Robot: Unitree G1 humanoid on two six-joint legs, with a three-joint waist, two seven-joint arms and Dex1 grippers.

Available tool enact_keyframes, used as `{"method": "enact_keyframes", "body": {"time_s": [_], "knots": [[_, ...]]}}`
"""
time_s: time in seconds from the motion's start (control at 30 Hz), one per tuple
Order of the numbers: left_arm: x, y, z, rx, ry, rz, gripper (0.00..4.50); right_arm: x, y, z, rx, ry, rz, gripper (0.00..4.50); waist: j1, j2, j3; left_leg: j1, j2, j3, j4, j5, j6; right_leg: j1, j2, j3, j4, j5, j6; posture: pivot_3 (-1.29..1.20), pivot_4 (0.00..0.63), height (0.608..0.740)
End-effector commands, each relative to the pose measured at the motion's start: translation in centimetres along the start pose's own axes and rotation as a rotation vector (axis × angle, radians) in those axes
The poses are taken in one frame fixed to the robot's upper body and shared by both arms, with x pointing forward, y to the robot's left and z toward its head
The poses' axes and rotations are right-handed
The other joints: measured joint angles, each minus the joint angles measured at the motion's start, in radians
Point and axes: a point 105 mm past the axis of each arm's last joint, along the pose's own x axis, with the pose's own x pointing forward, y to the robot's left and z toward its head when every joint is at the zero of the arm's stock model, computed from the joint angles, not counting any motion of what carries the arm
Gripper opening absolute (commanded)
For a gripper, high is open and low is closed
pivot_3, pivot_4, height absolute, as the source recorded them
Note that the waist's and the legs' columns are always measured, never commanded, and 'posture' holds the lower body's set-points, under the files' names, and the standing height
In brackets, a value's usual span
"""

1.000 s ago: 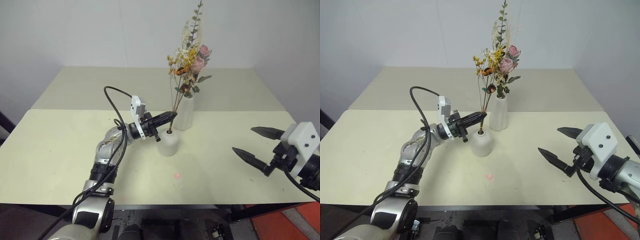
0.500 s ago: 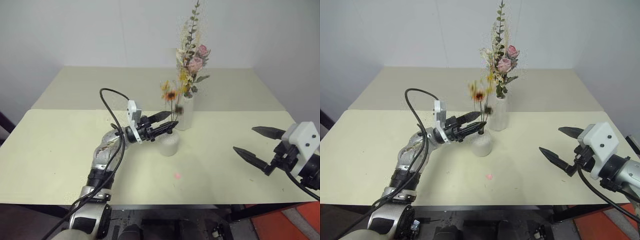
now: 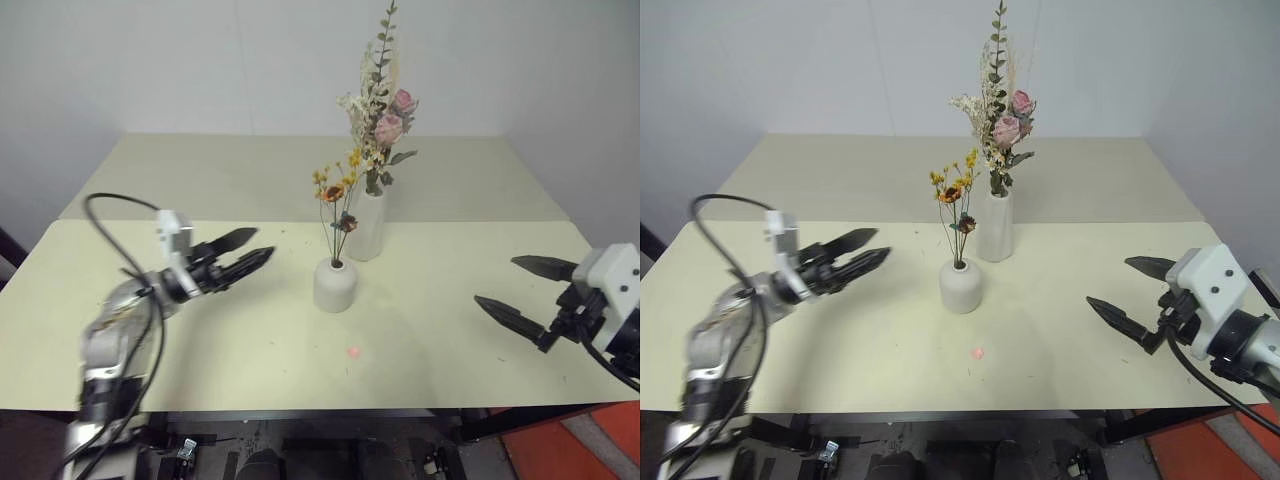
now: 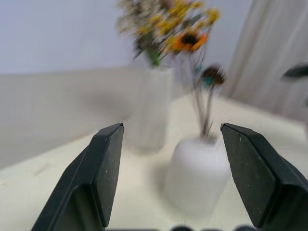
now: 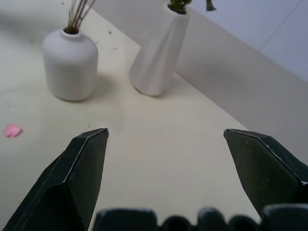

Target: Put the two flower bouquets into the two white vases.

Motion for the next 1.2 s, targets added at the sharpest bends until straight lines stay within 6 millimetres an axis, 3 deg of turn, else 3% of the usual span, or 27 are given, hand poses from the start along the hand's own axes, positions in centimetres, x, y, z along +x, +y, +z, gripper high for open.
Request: {"method": "enact_keyframes", "body": {"time_s": [0.03,0.2,0.37,0.83,1.2], "knots": [[-1.7,-0.8,2.3,0.100,0.022,-0.041,3.49,-1.2,-1.5,0.7,-0.050,0.002,-0.031,4.50,0.005,0.000,0.000,0.000,0.000,0.000,0.000,0.000,0.000,0.000,0.000,0.000,0.000,0.000,0.000,0.00,0.150,0.740],[-3.3,-1.1,3.7,0.153,0.077,-0.051,3.49,-2.0,-2.9,0.5,-0.040,0.036,-0.032,4.50,0.013,0.000,0.000,0.000,0.000,0.000,0.000,0.000,0.000,0.000,-0.001,-0.001,0.000,-0.001,0.000,0.00,0.150,0.740],[-3.3,-1.0,4.8,0.170,0.060,-0.046,3.49,-1.7,-3.0,0.7,-0.045,0.033,-0.023,4.50,0.007,0.000,0.000,0.000,0.001,0.000,-0.001,0.000,0.000,0.000,0.000,-0.001,0.000,-0.001,0.000,0.00,0.150,0.740],[-2.0,-0.1,6.8,0.236,0.081,-0.077,3.49,-0.9,-1.3,0.6,-0.023,-0.033,-0.063,4.50,0.002,0.000,0.000,0.000,0.000,0.001,0.000,0.000,0.000,0.000,0.000,-0.001,0.000,-0.001,0.000,0.00,0.150,0.740],[-3.2,0.1,7.3,0.263,0.132,-0.070,3.49,0.2,-0.7,1.3,-0.032,-0.055,-0.018,4.50,-0.001,0.000,0.000,0.000,0.001,0.001,-0.001,0.000,0.001,0.000,0.000,-0.001,0.000,-0.001,0.000,0.00,0.150,0.740]]}}
